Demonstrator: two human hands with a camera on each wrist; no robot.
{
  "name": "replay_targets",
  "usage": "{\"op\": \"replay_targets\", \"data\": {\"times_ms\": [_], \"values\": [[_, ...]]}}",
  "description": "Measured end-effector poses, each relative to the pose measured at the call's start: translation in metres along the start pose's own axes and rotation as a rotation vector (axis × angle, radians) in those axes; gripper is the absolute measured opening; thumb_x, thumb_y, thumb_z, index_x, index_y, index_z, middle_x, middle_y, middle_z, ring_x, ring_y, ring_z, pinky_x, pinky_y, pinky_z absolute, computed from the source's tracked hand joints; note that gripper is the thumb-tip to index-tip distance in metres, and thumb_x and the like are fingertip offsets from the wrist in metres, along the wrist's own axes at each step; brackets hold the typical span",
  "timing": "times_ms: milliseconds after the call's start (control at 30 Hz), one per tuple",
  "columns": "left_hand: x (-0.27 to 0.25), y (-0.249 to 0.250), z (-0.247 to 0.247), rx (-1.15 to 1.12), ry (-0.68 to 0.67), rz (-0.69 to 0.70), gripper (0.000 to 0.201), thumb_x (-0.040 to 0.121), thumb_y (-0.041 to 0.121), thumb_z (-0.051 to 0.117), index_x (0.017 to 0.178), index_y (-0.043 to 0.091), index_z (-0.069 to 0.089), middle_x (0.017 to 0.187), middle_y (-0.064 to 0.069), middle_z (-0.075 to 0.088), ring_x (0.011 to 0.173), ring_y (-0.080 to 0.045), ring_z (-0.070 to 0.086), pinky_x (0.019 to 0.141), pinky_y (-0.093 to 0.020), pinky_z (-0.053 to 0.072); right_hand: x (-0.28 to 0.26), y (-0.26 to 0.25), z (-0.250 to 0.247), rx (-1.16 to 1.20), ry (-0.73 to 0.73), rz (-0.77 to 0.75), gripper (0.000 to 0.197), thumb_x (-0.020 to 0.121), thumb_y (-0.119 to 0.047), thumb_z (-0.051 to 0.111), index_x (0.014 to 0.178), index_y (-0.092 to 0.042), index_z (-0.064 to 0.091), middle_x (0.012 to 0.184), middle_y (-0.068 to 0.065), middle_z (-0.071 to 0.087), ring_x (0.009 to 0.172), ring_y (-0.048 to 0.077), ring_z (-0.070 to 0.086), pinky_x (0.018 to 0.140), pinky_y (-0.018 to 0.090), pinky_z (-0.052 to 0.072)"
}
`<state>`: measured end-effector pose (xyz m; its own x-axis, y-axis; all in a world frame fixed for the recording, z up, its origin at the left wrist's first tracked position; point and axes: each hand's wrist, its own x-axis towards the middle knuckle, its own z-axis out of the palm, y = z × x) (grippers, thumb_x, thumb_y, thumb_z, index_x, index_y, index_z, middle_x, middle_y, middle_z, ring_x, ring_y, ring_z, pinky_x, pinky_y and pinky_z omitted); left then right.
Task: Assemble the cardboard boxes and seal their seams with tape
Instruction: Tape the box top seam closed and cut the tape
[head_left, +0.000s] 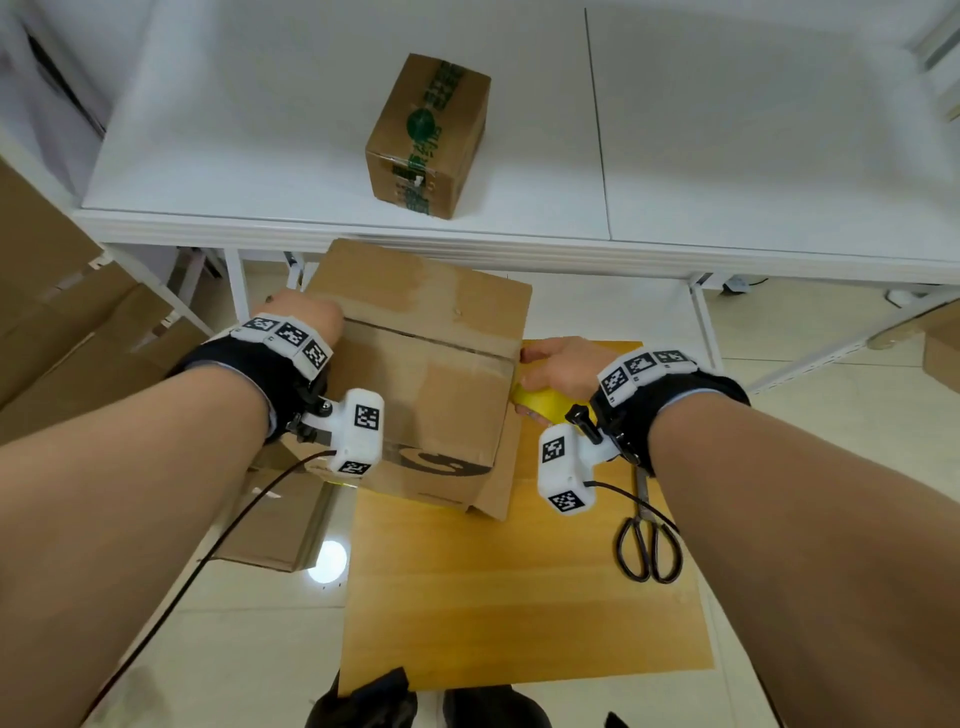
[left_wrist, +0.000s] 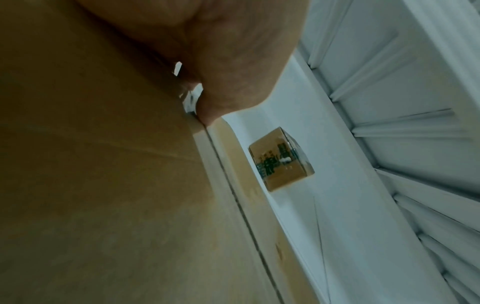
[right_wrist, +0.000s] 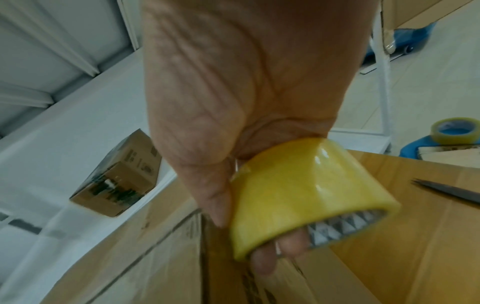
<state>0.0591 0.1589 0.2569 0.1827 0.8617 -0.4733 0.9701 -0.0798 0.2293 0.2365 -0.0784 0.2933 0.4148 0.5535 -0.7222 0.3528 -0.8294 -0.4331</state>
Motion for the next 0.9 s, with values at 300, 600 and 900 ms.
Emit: {"op": "replay_targets", "data": {"times_ms": [300, 600, 900], "values": [[-0.016, 0.048, 0.006, -0.091, 0.04, 0.273, 0.034, 0.092, 0.029, 0.047, 0.112, 0.006, 0.06, 0.113, -0.02, 0.061, 0.095, -0.038, 0.06, 0.077, -0.039, 0.047, -0.003, 0.034, -0.013, -0.073, -0.21, 0.181, 0.015, 0.078, -0.029, 0.082, 0.079, -0.016, 0.075, 0.069, 0.002, 0.073, 0.072, 0.03, 0.068, 0.073, 0.035, 0.056], [-0.02, 0.069, 0.007, 0.151, 0.106, 0.385, 0.038, 0.1, 0.027, 0.034, 0.117, -0.001, 0.054, 0.119, -0.026, 0.056, 0.11, -0.042, 0.054, 0.096, -0.046, 0.044, -0.01, 0.036, -0.006, 0.106, -0.257, 0.26, 0.032, 0.081, -0.034, 0.079, 0.095, -0.006, 0.073, 0.076, 0.007, 0.072, 0.061, 0.022, 0.066, 0.062, 0.028, 0.052], [-0.032, 0.07, -0.006, 0.261, 0.135, 0.477, 0.038, 0.103, 0.024, 0.032, 0.131, 0.0, 0.043, 0.131, -0.024, 0.047, 0.121, -0.039, 0.046, 0.102, -0.048, 0.035, -0.018, 0.025, 0.01, 0.083, -0.255, 0.235, 0.057, 0.083, -0.047, 0.074, 0.114, 0.0, 0.07, 0.107, 0.021, 0.072, 0.086, 0.029, 0.064, 0.098, 0.047, 0.05]]}}
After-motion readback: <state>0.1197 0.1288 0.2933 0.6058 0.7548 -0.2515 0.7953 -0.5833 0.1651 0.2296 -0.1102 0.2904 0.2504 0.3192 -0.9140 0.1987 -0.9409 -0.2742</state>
